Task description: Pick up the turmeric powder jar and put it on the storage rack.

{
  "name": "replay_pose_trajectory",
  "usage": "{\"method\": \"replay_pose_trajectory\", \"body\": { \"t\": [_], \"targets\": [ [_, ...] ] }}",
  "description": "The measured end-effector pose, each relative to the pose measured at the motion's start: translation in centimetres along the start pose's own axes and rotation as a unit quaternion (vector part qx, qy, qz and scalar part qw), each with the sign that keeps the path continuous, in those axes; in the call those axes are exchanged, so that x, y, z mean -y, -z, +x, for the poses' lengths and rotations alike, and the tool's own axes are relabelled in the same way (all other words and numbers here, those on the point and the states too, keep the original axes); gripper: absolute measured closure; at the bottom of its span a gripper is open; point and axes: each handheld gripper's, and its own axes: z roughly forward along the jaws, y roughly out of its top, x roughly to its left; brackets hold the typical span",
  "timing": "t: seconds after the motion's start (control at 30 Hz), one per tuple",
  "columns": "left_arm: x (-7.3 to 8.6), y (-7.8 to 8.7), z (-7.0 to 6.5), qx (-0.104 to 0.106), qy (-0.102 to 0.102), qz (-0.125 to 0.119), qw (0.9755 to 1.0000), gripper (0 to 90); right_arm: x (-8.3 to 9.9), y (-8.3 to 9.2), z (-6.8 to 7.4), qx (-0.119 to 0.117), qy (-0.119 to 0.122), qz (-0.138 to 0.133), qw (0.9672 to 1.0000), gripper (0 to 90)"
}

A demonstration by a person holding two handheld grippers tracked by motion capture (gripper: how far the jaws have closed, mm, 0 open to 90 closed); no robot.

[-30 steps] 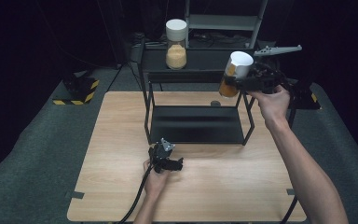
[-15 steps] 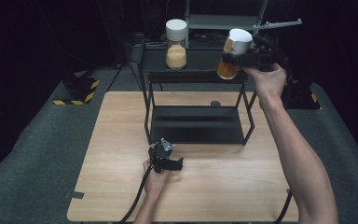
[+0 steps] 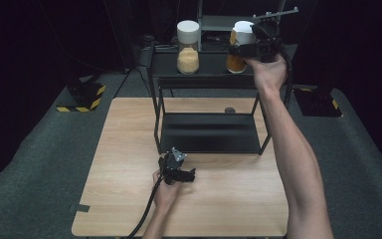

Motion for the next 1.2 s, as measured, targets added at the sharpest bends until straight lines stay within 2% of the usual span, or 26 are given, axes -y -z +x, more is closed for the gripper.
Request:
{"method": "replay_pose_trajectory", "body": {
  "t": [0.3, 0.4, 0.63, 0.97, 1.07, 1.13, 1.2],
  "targets": [
    [0.0, 0.0, 0.0, -0.001, -0.001, 0.000, 1.0000, 4.9, -0.2, -2.0, 0.9, 0.014, -0.001, 0.006, 0.9999, 29.8],
    [0.0, 0.0, 0.0, 0.000, -0.001, 0.000, 1.0000, 4.7, -0.2, -2.1, 1.0, 0.014, 0.000, 0.007, 0.9999, 29.8],
    [0.0, 0.0, 0.0, 0.000, 0.000, 0.000, 1.0000, 4.7, 0.1, -2.1, 0.8, 0.005, 0.021, 0.006, 0.9998, 29.5],
    [0.0, 0.0, 0.0, 0.000, 0.000, 0.000, 1.0000, 4.7, 0.1, -2.2, 0.1, -0.007, 0.014, 0.007, 0.9998, 28.7],
    [0.0, 0.0, 0.0, 0.000, 0.000, 0.000, 1.0000, 4.7, 0.2, -2.2, -0.1, -0.012, 0.008, 0.006, 0.9999, 27.0],
    [0.0, 0.0, 0.0, 0.000, 0.000, 0.000, 1.0000, 4.7, 0.3, -2.1, -0.5, -0.025, 0.000, 0.004, 0.9997, 18.5],
    [0.0, 0.0, 0.0, 0.000, 0.000, 0.000, 1.0000, 4.7, 0.2, -2.1, -0.5, -0.025, 0.000, 0.005, 0.9997, 16.2]
  ]
}}
